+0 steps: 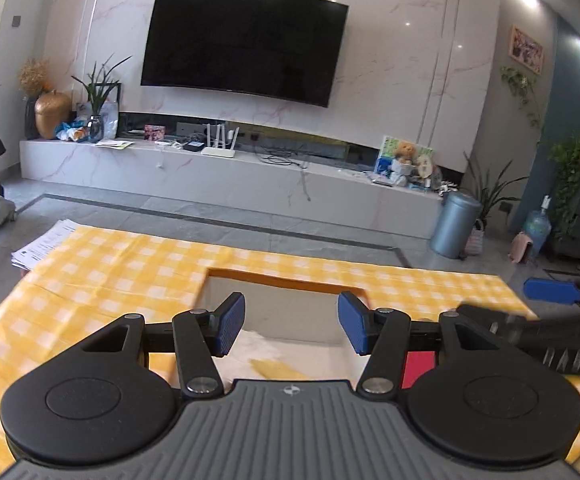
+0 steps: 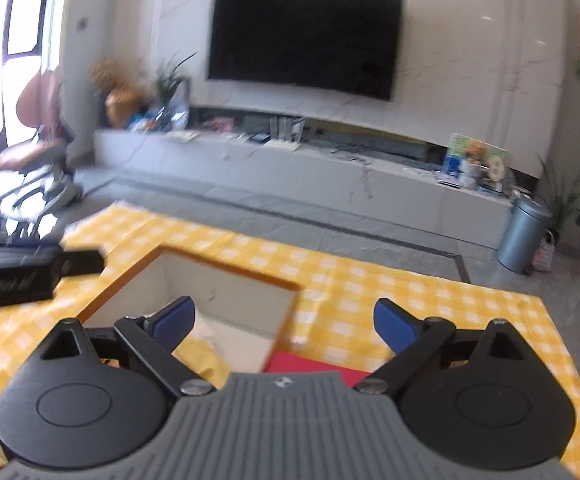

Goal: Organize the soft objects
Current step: 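Lower the yellow cloth into the white box and open the right tool, then move both tools back toward the pink crocheted item and beige pad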

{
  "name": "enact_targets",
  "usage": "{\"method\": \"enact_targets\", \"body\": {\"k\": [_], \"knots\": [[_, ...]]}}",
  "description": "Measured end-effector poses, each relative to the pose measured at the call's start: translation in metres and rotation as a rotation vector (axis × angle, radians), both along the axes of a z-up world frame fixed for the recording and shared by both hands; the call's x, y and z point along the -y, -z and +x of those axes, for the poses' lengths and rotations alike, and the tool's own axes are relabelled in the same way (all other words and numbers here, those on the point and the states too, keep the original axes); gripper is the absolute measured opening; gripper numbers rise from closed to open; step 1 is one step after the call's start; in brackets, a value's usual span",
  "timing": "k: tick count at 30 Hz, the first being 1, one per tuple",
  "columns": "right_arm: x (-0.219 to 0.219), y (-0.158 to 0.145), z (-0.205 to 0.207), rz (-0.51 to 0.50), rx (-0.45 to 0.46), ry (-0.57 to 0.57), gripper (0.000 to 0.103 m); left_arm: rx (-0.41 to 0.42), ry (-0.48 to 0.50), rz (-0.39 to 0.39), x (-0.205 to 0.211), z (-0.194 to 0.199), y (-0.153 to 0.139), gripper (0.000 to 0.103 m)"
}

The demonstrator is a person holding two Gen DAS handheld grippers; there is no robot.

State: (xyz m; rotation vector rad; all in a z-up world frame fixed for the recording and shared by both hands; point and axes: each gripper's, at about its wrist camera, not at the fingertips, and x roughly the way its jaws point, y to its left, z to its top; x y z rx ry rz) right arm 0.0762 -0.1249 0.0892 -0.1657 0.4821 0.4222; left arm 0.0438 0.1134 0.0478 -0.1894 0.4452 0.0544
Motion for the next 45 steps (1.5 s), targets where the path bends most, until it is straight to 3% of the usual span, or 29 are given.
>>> {"method": "enact_targets", "body": {"k": [5,9,14,17,22,27,32,45], "knots": [[0.061,-0.007,-0.004,0.094,0.034,0.062,0.094,0.061,0.027,0.037,0.03,-0.011,-0.003,0.063],[0.109,-0.004,-0.006,0.094,0.075,0.164,0.094,0.104,0.095,-0.01,0.051,-0.013,-0.009,0.064],[0.163,-0.003,-0.001,0.081,0.071,0.258,0.094,0.128,0.125,0.039,0.096,-0.007,-0.008,0.063],[0.189,0.002,-0.001,0.057,0.065,0.267,0.094,0.127,0.145,0.049,0.121,-0.004,-0.003,0.064],[0.225,0.011,-0.001,0.083,0.036,0.273,0.094,0.1,0.163,-0.008,0.148,0.001,0.009,0.064],[0.265,0.017,0.003,0.203,0.066,0.41,0.093,0.059,0.207,0.024,0.176,0.009,0.026,0.066],[0.289,0.045,0.021,0.279,-0.051,0.476,0.089,-0.016,0.289,0.078,0.211,0.021,0.053,0.069],[0.305,0.122,0.064,0.142,-0.286,0.639,0.091,-0.171,0.34,0.219,0.307,0.081,0.121,0.071]]}}
